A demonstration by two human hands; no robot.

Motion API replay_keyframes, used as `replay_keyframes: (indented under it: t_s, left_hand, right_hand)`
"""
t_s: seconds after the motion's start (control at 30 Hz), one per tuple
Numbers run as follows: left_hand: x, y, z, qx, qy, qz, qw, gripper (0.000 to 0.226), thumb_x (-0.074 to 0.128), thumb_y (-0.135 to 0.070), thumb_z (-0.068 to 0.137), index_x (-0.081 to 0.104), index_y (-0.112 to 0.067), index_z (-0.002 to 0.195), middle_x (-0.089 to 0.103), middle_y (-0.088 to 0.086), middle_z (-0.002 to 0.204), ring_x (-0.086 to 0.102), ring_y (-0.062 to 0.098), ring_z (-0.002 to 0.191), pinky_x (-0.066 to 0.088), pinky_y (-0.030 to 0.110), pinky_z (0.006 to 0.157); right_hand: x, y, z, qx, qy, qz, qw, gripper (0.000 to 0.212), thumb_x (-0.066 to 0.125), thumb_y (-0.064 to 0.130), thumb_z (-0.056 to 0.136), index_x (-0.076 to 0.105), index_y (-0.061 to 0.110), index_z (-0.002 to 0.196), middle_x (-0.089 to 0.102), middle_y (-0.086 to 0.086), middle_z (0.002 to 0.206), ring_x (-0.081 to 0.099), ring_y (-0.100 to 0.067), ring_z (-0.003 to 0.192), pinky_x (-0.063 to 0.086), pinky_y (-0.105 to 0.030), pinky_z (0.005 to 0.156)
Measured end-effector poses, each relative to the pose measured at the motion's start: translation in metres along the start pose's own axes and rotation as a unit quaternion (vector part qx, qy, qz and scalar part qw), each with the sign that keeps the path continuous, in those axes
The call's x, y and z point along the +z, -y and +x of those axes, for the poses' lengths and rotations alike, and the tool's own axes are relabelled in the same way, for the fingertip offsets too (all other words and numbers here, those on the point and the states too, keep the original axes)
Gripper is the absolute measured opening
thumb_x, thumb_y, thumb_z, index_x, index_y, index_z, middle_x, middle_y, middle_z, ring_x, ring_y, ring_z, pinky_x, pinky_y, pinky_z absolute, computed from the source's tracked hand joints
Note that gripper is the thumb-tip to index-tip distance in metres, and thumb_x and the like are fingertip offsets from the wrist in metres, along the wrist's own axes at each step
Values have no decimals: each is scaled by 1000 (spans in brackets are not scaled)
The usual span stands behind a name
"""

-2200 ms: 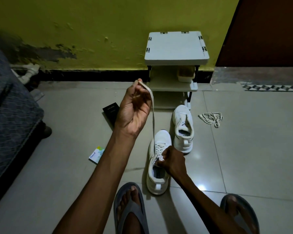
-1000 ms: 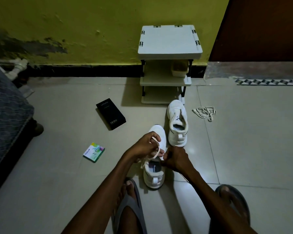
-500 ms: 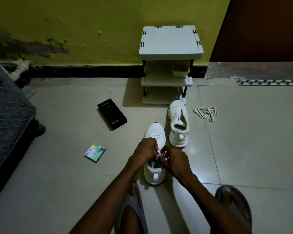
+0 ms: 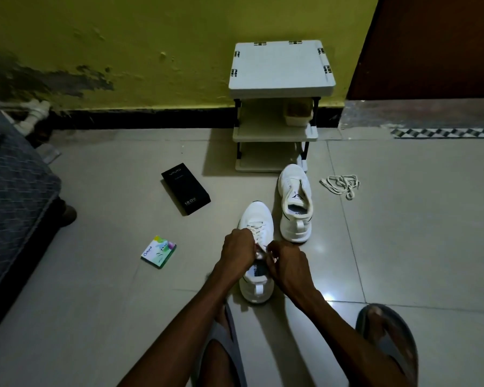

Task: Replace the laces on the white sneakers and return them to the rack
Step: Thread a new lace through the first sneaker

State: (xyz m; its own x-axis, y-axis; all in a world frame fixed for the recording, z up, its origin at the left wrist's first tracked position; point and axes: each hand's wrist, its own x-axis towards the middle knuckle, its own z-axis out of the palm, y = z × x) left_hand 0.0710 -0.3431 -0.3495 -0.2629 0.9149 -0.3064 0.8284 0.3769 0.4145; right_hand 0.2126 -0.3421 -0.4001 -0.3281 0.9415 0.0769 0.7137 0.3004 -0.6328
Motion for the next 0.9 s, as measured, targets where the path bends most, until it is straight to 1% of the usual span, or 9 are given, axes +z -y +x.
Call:
replay_keyframes:
  t_s: [0.1, 0.2, 0.33, 0.43, 0.53, 0.6, 0.7, 0.83, 0.9]
  left_hand:
    - [3, -3, -4, 11, -18, 0, 1000, 29, 67, -20, 88, 67, 0, 109, 67, 20, 111, 66, 34, 100, 53, 33, 84]
    - [5, -5, -5, 4, -27, -18, 999, 21, 59, -22, 88, 67, -3, 95, 69, 17, 103, 66, 32, 92, 54, 34, 78]
    - [12, -5, -10, -5, -42, -78, 996, 16, 66, -24, 81, 73, -10, 84, 72, 9, 91, 67, 27, 86, 55, 33, 72]
    - [18, -4, -14, -10, -63, -109, 992, 15, 68, -25, 83, 74, -11, 83, 72, 5, 87, 67, 20, 81, 49, 23, 66]
    - [20, -2, -14, -16, -74, -137, 988, 16, 68, -26, 80, 74, -12, 76, 72, 4, 81, 67, 20, 78, 49, 24, 65]
    - [21, -3, -16, -15, -83, -145, 986, 16, 69, -27, 78, 75, -12, 76, 73, 4, 81, 66, 20, 79, 49, 26, 66]
    - [24, -5, -18, -19, -101, -166, 981, 14, 71, -26, 78, 77, -13, 78, 74, 4, 84, 66, 19, 80, 53, 29, 69]
    - [31, -6, -21, -39, -114, -176, 977, 13, 68, -25, 79, 75, -14, 76, 73, 3, 86, 66, 21, 81, 57, 34, 69]
    - [35, -7, -21, -38, -121, -171, 977, 14, 66, -24, 81, 73, -15, 76, 72, 3, 85, 67, 20, 81, 57, 33, 69]
  right_hand:
    - [0, -4, 2, 16, 2, 15, 1000, 18, 60, 32, 90, 66, 16, 84, 68, -2, 74, 63, -19, 64, 52, -34, 60]
    - [-3, -5, 2, 32, -4, 46, 998, 16, 63, 30, 89, 69, 18, 81, 69, 1, 71, 62, -15, 61, 52, -34, 61]
    - [-6, -5, 4, 53, -3, 83, 995, 15, 68, 25, 87, 73, 17, 75, 70, 3, 69, 61, -9, 59, 52, -33, 62]
    - [-7, -9, 6, 68, -2, 101, 993, 10, 71, 22, 84, 76, 15, 78, 70, 4, 71, 59, -5, 60, 49, -26, 60]
    - [-6, -11, 7, 87, 8, 109, 990, 6, 73, 22, 82, 77, 18, 83, 70, 9, 74, 60, -1, 63, 44, -14, 61]
    - [-6, -12, 8, 97, 11, 112, 989, 6, 74, 23, 82, 78, 20, 83, 69, 11, 73, 61, -1, 64, 46, -16, 63]
    - [-7, -12, 8, 101, 12, 116, 988, 4, 74, 24, 81, 77, 21, 81, 64, 16, 68, 60, 3, 63, 42, -13, 62]
    - [-8, -11, 7, 85, 6, 103, 991, 4, 72, 22, 81, 76, 21, 79, 62, 15, 66, 57, 3, 60, 39, -11, 59]
    - [-8, -11, 7, 70, 11, 92, 993, 5, 71, 22, 82, 75, 20, 79, 65, 11, 68, 57, -2, 61, 43, -18, 60]
